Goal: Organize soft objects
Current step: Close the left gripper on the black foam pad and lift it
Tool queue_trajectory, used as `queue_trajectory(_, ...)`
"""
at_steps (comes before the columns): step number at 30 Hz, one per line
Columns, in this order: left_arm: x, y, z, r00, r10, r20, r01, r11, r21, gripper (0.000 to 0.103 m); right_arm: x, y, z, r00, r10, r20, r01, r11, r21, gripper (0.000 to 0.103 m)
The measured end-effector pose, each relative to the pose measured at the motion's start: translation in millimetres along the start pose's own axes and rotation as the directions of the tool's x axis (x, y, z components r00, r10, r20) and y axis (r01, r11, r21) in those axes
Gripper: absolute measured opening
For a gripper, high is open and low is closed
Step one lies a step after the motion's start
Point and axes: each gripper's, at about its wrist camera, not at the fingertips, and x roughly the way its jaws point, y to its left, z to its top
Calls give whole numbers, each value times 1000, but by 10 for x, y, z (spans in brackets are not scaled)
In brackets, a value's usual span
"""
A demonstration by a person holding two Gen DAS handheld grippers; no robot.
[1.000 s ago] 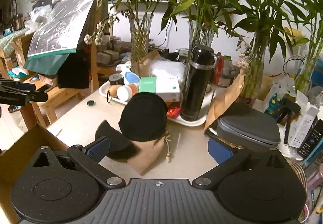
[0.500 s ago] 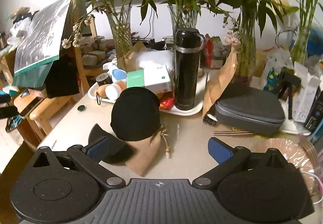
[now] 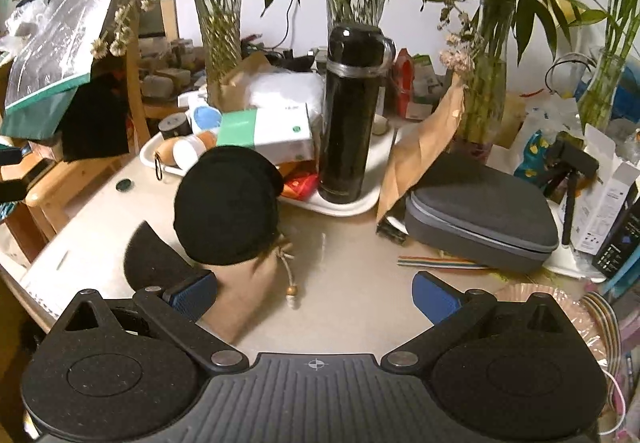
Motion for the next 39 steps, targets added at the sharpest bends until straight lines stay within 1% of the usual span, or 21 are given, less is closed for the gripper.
queue_trajectory(5,354,101,-56,996,-76,-42,75,997,-19,87,104,6,-20,999,-7,-33,6,1000,-22,103)
queue_trajectory(10,655,218,-172,983,-156,-93,148,985,-85,87,147,45,-18,999,2,-42,-4,999,-45,103)
queue_trajectory(11,723,251,-204,976,-183,-115,171,980,-106,87,153,47,-15,999,1,-43,-3,999,-47,103)
queue_trajectory(13,867,301,-265,955,-235,-180,211,967,-142,87,174,49,-9,999,4,-44,-6,999,-53,103)
queue_trajectory(14,943,325,-303,943,-253,-217,220,962,-164,86,187,47,-9,999,1,-47,-4,999,-53,103)
queue_trajectory(16,1042,351,-356,923,-287,-256,241,950,-196,86,212,35,-5,999,-3,-55,0,999,-51,103)
queue_trajectory(19,1158,379,-396,898,-338,-281,274,931,-243,86,232,37,12,999,-5,-53,3,999,-47,103)
queue_trajectory(22,1279,405,-433,864,-414,-287,322,892,-318,86,238,57,27,999,-2,-49,-1,999,-48,103)
queue_trajectory(23,1317,405,-439,857,-430,-285,333,883,-332,86,245,64,29,999,-1,-51,-1,999,-51,103)
queue_trajectory(25,1379,394,-441,856,-430,-286,332,882,-334,82,264,76,26,998,-5,-58,1,998,-58,103)
queue_trajectory(26,1417,387,-435,854,-434,-286,332,879,-343,74,270,76,20,998,-6,-61,3,998,-60,103)
queue_trajectory(27,1454,393,-444,848,-444,-289,332,871,-362,64,275,76,18,998,-10,-65,6,998,-61,103)
queue_trajectory(29,1540,407,-476,839,-450,-306,316,860,-400,53,274,67,12,998,-17,-65,13,998,-64,103)
queue_trajectory(30,1566,417,-492,837,-456,-302,316,854,-413,52,278,53,9,998,-20,-67,16,998,-62,103)
queue_trajectory(31,1572,422,-495,838,-458,-297,315,850,-423,48,282,40,10,997,-22,-69,18,998,-58,103)
queue_trajectory(33,1563,433,-483,839,-455,-298,305,847,-434,37,293,18,7,997,-30,-73,26,998,-51,103)
queue_trajectory(35,1533,444,-462,840,-460,-287,310,842,-441,32,294,8,5,996,-38,-76,34,998,-48,103)
queue_trajectory(36,1506,442,-446,843,-459,-282,314,844,-435,29,291,5,5,996,-39,-74,35,998,-47,103)
queue_trajectory(39,1404,436,-399,847,-461,-263,334,848,-412,26,284,14,7,997,-37,-70,34,998,-50,103)
